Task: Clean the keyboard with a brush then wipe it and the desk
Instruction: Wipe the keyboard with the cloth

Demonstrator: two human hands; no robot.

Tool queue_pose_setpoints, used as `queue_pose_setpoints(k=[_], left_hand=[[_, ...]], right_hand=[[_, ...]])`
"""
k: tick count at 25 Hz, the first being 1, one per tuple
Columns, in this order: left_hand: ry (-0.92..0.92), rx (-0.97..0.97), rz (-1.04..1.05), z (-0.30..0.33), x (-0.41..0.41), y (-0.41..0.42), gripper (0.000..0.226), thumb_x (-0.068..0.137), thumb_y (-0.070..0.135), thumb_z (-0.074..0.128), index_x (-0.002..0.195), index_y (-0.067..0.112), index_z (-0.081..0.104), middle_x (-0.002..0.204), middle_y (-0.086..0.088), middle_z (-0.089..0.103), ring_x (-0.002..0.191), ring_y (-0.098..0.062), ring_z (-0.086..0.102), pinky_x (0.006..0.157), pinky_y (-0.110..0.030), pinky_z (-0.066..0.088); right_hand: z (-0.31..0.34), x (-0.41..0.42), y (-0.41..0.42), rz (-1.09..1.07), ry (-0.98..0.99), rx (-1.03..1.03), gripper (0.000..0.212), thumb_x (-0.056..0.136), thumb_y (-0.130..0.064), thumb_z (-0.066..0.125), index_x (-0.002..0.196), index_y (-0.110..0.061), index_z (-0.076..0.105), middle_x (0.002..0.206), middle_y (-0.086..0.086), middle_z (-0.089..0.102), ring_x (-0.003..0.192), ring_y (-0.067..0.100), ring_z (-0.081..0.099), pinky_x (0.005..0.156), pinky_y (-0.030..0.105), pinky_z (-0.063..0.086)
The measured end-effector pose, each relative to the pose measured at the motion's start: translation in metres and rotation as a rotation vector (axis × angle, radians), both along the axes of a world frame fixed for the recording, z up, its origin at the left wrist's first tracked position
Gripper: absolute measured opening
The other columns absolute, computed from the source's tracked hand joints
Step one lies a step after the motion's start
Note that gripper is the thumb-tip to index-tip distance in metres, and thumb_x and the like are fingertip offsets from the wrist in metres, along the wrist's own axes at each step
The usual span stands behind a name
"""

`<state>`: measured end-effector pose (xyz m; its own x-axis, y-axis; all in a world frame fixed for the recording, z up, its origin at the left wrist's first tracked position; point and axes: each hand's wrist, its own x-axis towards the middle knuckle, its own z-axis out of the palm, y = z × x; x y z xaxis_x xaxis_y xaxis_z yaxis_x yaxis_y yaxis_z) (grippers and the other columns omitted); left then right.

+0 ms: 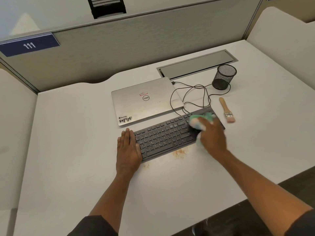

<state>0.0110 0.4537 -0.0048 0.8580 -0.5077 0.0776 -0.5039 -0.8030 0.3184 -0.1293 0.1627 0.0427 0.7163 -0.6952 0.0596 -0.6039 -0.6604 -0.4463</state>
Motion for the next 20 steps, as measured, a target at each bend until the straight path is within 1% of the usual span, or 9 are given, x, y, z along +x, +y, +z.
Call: queue_pose_setpoints(k=[2,4,6,9,11,13,16,18,20], left_hand=[[-0.004,0.007,-0.001,0.0,0.0,0.0,0.07,0.098,0.035,0.014,0.159,0.002,0.02,0.168,-0.014,0.015,0.157,-0.026,0.007,0.126,-0.034,-0.006],[-0.008,0.009,-0.004,-0.001,0.0,0.001,0.071,0.098,0.036,0.014,0.159,0.002,0.02,0.168,-0.014,0.015,0.157,-0.026,0.006,0.126,-0.033,-0.007],[-0.007,0.005,-0.001,-0.002,0.001,0.001,0.071,0.098,0.036,0.014,0.159,0.002,0.02,0.168,-0.014,0.015,0.157,-0.026,0.007,0.127,-0.035,-0.005],[-0.007,0.001,0.0,-0.002,0.0,0.001,0.072,0.097,0.036,0.013,0.16,0.002,0.02,0.168,-0.014,0.014,0.157,-0.025,0.006,0.127,-0.036,-0.004],[-0.005,-0.002,-0.002,-0.002,0.0,0.001,0.072,0.097,0.037,0.013,0.159,0.002,0.021,0.168,-0.014,0.015,0.157,-0.025,0.007,0.127,-0.037,-0.002],[-0.006,-0.002,-0.002,-0.001,0.0,0.0,0.071,0.097,0.036,0.013,0.159,0.002,0.021,0.168,-0.014,0.016,0.157,-0.026,0.007,0.128,-0.037,-0.002],[0.003,0.008,0.0,0.001,0.0,0.0,0.071,0.097,0.036,0.012,0.16,0.002,0.019,0.169,-0.014,0.014,0.157,-0.026,0.005,0.127,-0.035,-0.006],[-0.001,0.01,-0.003,0.002,-0.001,0.0,0.072,0.097,0.037,0.011,0.16,0.002,0.019,0.169,-0.013,0.014,0.157,-0.025,0.005,0.126,-0.033,-0.008],[-0.004,0.011,-0.002,0.002,-0.001,0.0,0.07,0.098,0.035,0.014,0.16,0.002,0.02,0.168,-0.014,0.015,0.157,-0.026,0.006,0.127,-0.034,-0.006]], right_hand=[[0.005,-0.01,-0.032,-0.121,0.082,-0.021,0.056,0.088,-0.005,0.05,0.138,-0.03,0.052,0.151,0.01,0.031,0.124,0.041,0.044,0.094,0.052,0.047],[0.004,-0.01,-0.026,-0.14,0.14,-0.023,0.056,0.089,-0.006,0.048,0.141,-0.028,0.05,0.151,0.013,0.029,0.119,0.044,0.046,0.092,0.051,0.047],[0.001,-0.003,0.012,-0.085,0.117,0.006,0.056,0.09,-0.007,0.051,0.142,-0.028,0.05,0.151,0.014,0.027,0.12,0.043,0.046,0.092,0.049,0.048],[-0.005,0.011,0.08,0.068,0.108,0.043,0.058,0.091,-0.011,0.056,0.145,-0.029,0.046,0.152,0.013,0.024,0.125,0.037,0.042,0.094,0.045,0.051],[-0.005,0.014,0.1,0.148,0.112,0.06,0.06,0.091,-0.011,0.057,0.145,-0.031,0.045,0.15,0.011,0.025,0.126,0.033,0.041,0.097,0.044,0.05],[0.003,0.015,0.085,0.131,0.07,0.062,0.058,0.09,-0.01,0.057,0.143,-0.032,0.048,0.149,0.011,0.028,0.127,0.032,0.041,0.098,0.046,0.049],[0.013,0.017,0.03,-0.055,0.038,-0.009,0.055,0.088,-0.009,0.054,0.138,-0.032,0.053,0.15,0.014,0.03,0.127,0.038,0.043,0.095,0.05,0.048],[0.018,0.023,-0.006,-0.151,0.102,-0.035,0.053,0.088,-0.008,0.053,0.136,-0.032,0.052,0.149,0.014,0.029,0.123,0.041,0.044,0.092,0.051,0.046],[0.017,0.032,-0.022,-0.182,0.195,-0.052,0.052,0.09,-0.01,0.055,0.137,-0.031,0.049,0.148,0.015,0.028,0.122,0.041,0.043,0.089,0.05,0.047]])
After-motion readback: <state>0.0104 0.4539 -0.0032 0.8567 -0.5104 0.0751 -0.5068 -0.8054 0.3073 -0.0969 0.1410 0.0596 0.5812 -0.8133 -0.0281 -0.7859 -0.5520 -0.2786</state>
